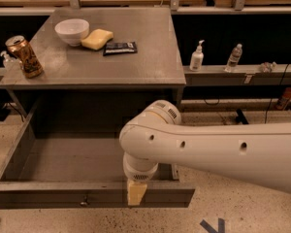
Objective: Close top drawer
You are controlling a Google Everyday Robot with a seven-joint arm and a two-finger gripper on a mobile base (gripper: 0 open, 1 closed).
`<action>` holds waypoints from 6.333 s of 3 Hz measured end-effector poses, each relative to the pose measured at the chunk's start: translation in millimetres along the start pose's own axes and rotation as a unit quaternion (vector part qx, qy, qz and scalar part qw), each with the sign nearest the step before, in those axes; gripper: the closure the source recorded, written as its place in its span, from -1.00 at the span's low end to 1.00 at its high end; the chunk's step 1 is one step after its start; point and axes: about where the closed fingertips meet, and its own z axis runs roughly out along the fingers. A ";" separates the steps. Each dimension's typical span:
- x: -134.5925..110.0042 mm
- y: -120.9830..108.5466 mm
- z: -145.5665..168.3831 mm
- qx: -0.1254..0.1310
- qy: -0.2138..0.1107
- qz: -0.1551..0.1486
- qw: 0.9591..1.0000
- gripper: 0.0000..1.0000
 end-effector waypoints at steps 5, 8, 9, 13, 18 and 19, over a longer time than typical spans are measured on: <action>24.1 -94.8 -0.9 0.038 0.015 0.024 0.999 -0.12; 29.7 -112.6 -1.0 0.044 0.019 0.031 0.998 0.00; 37.1 -138.0 -12.3 0.061 0.022 0.040 0.997 -0.03; 41.5 -110.8 -86.2 0.130 -0.069 0.050 0.988 -0.65; -34.4 -9.3 47.1 0.035 -0.311 0.169 0.935 1.00; -34.7 -9.8 46.3 0.040 -0.310 0.173 0.934 1.00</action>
Offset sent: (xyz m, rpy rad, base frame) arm 0.0921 -0.0249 0.0021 -0.0280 -0.0551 -0.0639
